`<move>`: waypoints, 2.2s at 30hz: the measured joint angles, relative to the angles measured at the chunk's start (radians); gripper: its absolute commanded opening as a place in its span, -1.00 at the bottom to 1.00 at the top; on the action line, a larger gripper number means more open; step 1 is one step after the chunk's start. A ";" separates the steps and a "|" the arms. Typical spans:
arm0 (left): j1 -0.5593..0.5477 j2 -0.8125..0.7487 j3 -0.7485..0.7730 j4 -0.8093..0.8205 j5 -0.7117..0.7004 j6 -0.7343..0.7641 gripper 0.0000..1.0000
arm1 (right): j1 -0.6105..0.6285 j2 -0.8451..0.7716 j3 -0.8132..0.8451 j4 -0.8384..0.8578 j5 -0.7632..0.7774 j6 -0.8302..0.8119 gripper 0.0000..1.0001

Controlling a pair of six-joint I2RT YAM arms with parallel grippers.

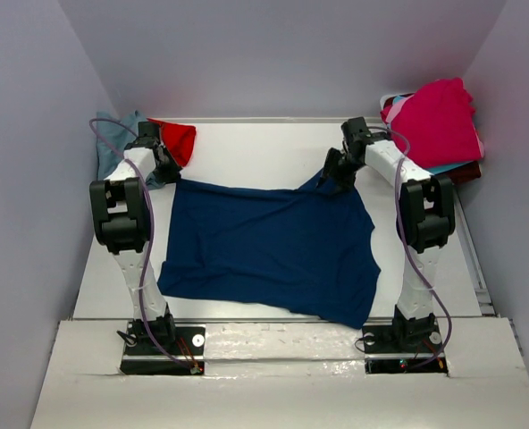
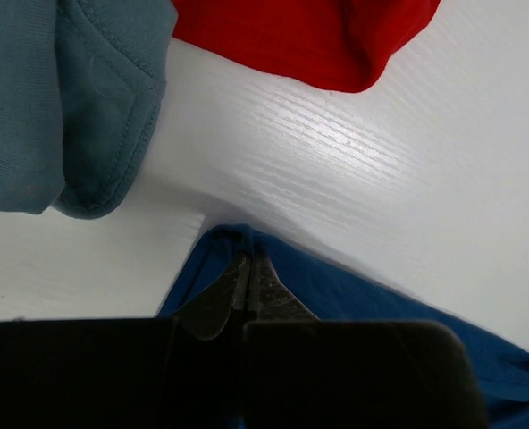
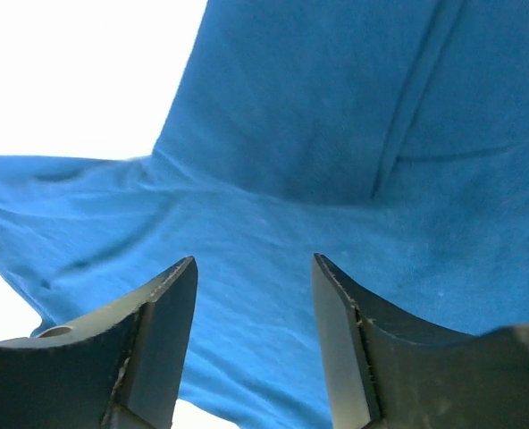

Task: Fold and stack the t-shirts
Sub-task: Flatten the tshirt out

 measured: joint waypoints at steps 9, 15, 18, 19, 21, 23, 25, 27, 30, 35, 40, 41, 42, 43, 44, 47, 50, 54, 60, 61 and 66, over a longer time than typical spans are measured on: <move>0.000 0.000 0.004 -0.002 -0.001 0.000 -0.89 | 0.000 0.018 0.141 -0.029 0.089 0.031 0.23; 0.000 0.010 0.035 -0.004 -0.001 0.000 -0.89 | 0.000 0.039 0.109 -0.045 0.101 0.050 0.23; 0.000 0.011 0.039 -0.004 -0.001 0.000 -0.89 | 0.000 0.040 0.068 -0.048 0.101 0.055 0.23; 0.000 0.011 0.039 -0.005 -0.001 0.000 -0.89 | 0.000 0.040 0.055 -0.047 0.101 0.056 0.23; 0.000 0.011 0.039 -0.005 -0.001 0.000 -0.89 | 0.000 0.040 0.037 -0.048 0.101 0.057 0.23; 0.000 0.011 0.039 -0.005 0.000 0.000 -0.89 | 0.000 0.040 0.021 -0.047 0.101 0.060 0.23; 0.001 0.011 0.039 -0.005 -0.001 0.000 -0.89 | 0.000 0.040 0.010 -0.045 0.101 0.061 0.23; 0.001 0.012 0.039 -0.006 -0.001 0.000 -0.89 | 0.000 0.040 0.003 -0.044 0.101 0.063 0.23; 0.001 0.012 0.039 -0.006 -0.001 0.000 -0.89 | 0.000 0.042 0.001 -0.041 0.102 0.064 0.23; 0.001 0.012 0.039 -0.008 -0.001 0.000 -0.89 | 0.000 0.055 0.001 -0.032 0.106 0.070 0.16; 0.001 0.012 0.039 -0.008 -0.001 0.000 -0.89 | 0.000 0.075 0.001 -0.024 0.116 0.072 0.14; 0.001 0.012 0.039 -0.009 -0.001 0.000 -0.89 | 0.000 0.080 0.001 -0.023 0.119 0.072 0.14; 0.001 0.012 0.039 -0.009 -0.001 0.000 -0.89 | 0.000 0.085 0.002 -0.022 0.123 0.073 0.14; 0.001 0.012 0.039 -0.009 -0.001 0.000 -0.89 | 0.000 0.087 0.005 -0.022 0.126 0.073 0.13; 0.001 0.012 0.039 -0.009 -0.001 0.000 -0.89 | 0.000 0.089 0.011 -0.022 0.130 0.074 0.13; 0.001 0.012 0.039 -0.009 -0.001 0.000 -0.89 | 0.000 0.106 0.041 -0.022 0.142 0.075 0.11; 0.001 0.012 0.039 -0.009 -0.002 0.002 -0.89 | 0.000 0.120 0.066 -0.022 0.150 0.075 0.09; 0.003 0.012 0.039 -0.011 -0.002 0.005 -0.89 | -0.004 0.132 0.096 -0.023 0.158 0.074 -0.07; 0.007 0.012 0.039 -0.015 -0.002 0.009 -0.89 | -0.006 0.134 0.137 -0.026 0.165 0.074 -0.13; 0.008 0.012 0.039 -0.016 -0.002 0.009 -0.89 | -0.006 0.134 0.140 -0.026 0.165 0.074 -0.12; 0.008 0.012 0.039 -0.016 -0.001 0.012 -0.89 | -0.006 0.138 0.140 -0.027 0.166 0.074 -0.21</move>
